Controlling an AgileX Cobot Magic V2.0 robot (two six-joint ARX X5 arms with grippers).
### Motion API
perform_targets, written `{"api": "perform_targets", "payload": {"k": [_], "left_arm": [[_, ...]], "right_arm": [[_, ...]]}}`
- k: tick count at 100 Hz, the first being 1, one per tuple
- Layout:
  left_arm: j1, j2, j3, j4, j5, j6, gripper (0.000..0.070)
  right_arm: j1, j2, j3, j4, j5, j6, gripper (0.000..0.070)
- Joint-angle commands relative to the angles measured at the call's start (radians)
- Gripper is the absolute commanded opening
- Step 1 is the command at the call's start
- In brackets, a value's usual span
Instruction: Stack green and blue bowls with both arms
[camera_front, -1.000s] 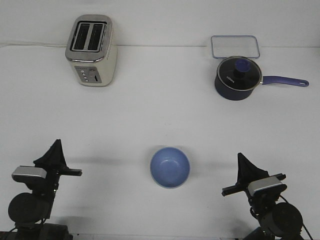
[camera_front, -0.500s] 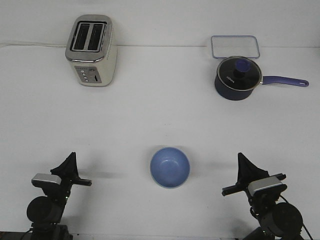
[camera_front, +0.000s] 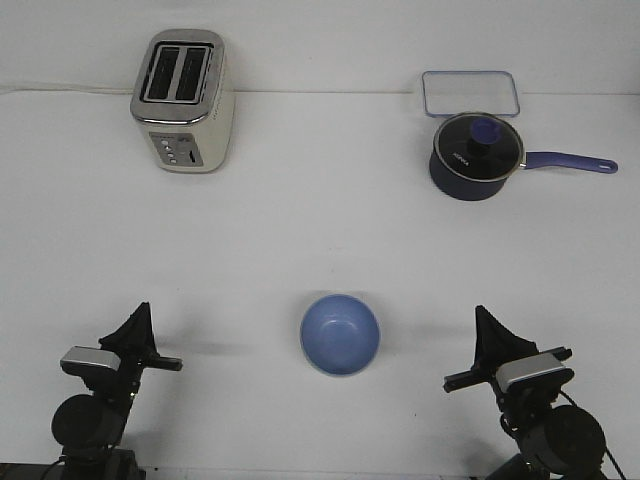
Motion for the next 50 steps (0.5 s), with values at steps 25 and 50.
{"api": "perform_targets", "payload": {"k": [25, 50], "left_arm": [[0.002, -0.002, -0.019, 0.013, 0.000, -0.002, 0.0014], [0.002, -0.002, -0.019, 0.013, 0.000, -0.002, 0.0014]], "right_arm": [[0.006, 0.003, 0.011, 0.013, 0.003, 0.002, 0.0000], [-0.013, 0.002, 0.010, 0.007, 0.005, -0.080, 0.0000]]}}
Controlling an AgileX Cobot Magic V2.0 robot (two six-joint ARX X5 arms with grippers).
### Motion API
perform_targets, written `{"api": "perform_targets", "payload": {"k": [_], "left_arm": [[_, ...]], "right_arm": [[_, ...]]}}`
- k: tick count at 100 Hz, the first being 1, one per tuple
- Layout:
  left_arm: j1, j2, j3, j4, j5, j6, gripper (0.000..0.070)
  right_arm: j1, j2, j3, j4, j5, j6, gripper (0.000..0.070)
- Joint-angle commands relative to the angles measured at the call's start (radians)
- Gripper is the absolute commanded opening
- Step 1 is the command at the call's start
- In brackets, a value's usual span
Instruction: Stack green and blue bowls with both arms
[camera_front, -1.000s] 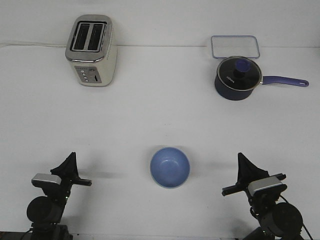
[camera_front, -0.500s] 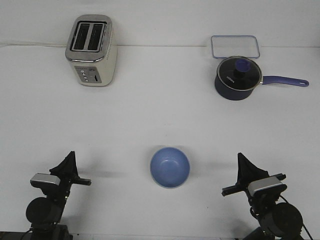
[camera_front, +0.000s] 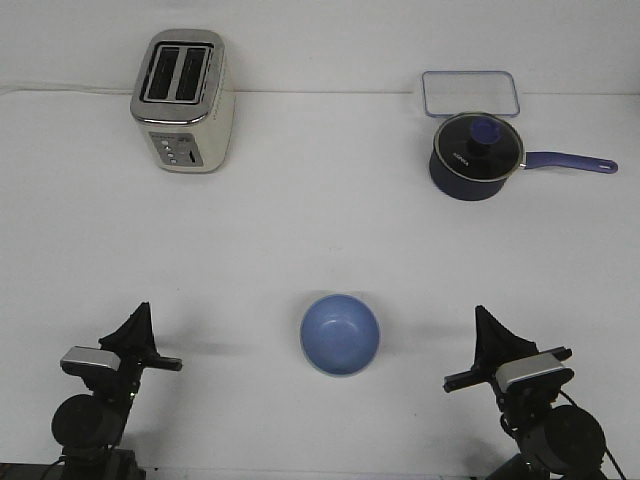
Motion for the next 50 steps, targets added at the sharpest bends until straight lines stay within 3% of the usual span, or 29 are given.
{"api": "perform_targets", "payload": {"k": [1, 13, 34, 50], "left_arm": [[0.002, -0.002, -0.019, 0.013, 0.000, -0.002, 0.0014], [0.002, -0.002, -0.019, 0.013, 0.000, -0.002, 0.0014], [0.002, -0.002, -0.019, 0.013, 0.000, -0.002, 0.0014], [0.002, -0.002, -0.019, 0.013, 0.000, -0.002, 0.0014]], "right_arm": [[-0.018, 0.002, 0.010, 0.006, 0.005, -0.074, 0.0000], [-0.138, 0.001, -0.029, 0.038, -0.022, -0.134, 0.0000], [-0.367, -0.055, -0.160, 0.082, -0.192, -0.264, 0.0000], [-0.436, -0.169, -0.284, 0.110, -0.219, -0.303, 0.0000]]}}
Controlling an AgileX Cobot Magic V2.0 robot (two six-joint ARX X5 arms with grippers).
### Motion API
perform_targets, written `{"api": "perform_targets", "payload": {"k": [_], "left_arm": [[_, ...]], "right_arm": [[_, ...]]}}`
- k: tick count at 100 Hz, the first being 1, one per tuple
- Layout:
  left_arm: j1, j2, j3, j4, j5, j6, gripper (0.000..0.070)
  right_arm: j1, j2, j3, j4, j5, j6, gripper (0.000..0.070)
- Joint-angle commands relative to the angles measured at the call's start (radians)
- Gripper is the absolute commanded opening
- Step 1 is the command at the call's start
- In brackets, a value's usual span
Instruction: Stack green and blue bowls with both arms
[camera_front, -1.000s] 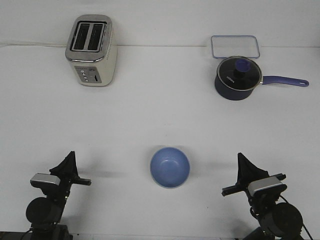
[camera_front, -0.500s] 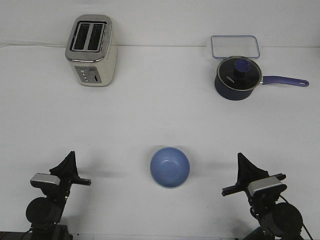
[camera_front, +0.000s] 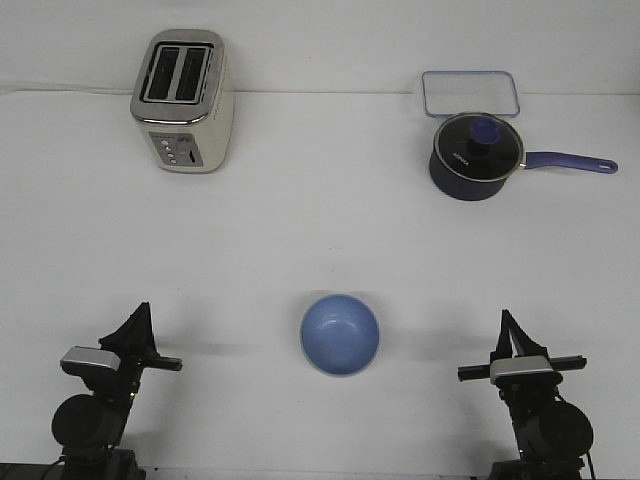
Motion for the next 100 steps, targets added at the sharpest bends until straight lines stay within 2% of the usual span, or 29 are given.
{"api": "perform_targets", "payload": {"k": [1, 24, 32, 100], "left_arm": [[0.002, -0.002, -0.019, 0.012, 0.000, -0.002, 0.0015], [0.002, -0.002, -0.019, 0.010, 0.000, -0.002, 0.0014], [0.002, -0.002, -0.019, 0.013, 0.000, -0.002, 0.0014], [0.002, -0.002, -0.018, 0.012, 0.000, -0.002, 0.0014]], "right_arm": [[-0.010, -0.041, -0.038, 0.013, -0.005, -0.046, 0.0000], [-0.028, -0.057, -0.159, 0.068, -0.005, -0.053, 0.0000], [-0.028, -0.057, -0.157, 0.038, -0.004, -0.050, 0.0000], [-0.027, -0.057, -0.157, 0.039, -0.002, -0.050, 0.0000]]}}
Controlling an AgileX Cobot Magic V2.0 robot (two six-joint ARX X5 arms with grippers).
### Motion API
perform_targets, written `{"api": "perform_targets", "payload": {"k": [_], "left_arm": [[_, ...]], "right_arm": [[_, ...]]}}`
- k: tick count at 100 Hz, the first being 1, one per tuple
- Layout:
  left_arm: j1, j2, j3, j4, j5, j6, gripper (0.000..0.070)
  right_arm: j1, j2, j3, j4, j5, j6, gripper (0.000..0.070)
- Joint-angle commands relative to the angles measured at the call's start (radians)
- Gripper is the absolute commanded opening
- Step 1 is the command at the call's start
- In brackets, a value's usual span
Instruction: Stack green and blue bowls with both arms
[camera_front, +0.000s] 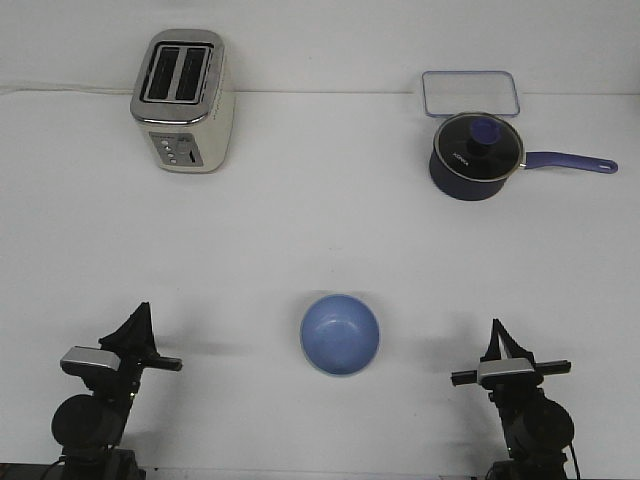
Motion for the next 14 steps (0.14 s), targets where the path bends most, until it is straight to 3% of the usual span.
{"api": "perform_targets", "payload": {"k": [1, 14], "left_arm": [[0.002, -0.002, -0.018, 0.010, 0.000, -0.002, 0.0014], [0.002, -0.002, -0.018, 0.011, 0.000, -0.002, 0.0014]], "right_arm": [[0.001, 0.000, -0.002, 0.010, 0.000, -0.003, 0.0000], [0.001, 0.000, -0.002, 0.010, 0.000, -0.003, 0.0000]]}}
